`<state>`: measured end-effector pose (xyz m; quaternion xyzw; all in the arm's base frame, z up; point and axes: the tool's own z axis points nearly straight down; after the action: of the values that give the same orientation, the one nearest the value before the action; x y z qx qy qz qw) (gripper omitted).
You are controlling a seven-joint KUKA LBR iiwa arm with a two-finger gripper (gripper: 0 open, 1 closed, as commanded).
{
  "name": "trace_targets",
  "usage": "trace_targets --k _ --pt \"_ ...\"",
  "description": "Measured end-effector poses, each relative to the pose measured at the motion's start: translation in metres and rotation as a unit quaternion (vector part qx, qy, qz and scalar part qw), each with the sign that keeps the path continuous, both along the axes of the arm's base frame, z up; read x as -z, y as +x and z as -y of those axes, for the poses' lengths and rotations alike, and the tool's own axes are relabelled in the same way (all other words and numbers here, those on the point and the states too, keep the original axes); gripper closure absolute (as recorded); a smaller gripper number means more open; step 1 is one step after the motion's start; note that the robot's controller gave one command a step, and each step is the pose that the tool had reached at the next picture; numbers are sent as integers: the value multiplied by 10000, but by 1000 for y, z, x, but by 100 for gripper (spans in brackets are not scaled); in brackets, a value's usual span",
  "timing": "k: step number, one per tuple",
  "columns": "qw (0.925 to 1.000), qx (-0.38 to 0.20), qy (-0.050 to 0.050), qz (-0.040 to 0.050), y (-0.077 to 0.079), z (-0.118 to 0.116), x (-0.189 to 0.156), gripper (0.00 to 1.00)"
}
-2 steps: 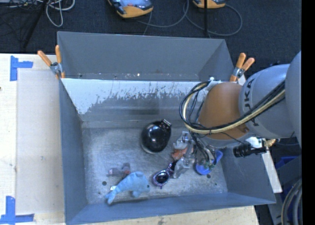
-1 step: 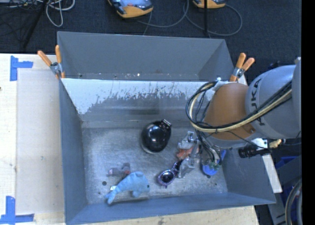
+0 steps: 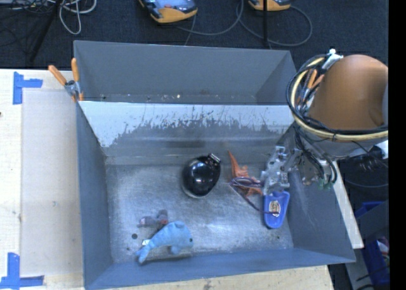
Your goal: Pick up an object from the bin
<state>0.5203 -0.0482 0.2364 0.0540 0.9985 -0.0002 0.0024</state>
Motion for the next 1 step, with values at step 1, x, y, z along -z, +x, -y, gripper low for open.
trace_targets --k 1 --pt "10000 -4 4 -23 -1 0 2 100"
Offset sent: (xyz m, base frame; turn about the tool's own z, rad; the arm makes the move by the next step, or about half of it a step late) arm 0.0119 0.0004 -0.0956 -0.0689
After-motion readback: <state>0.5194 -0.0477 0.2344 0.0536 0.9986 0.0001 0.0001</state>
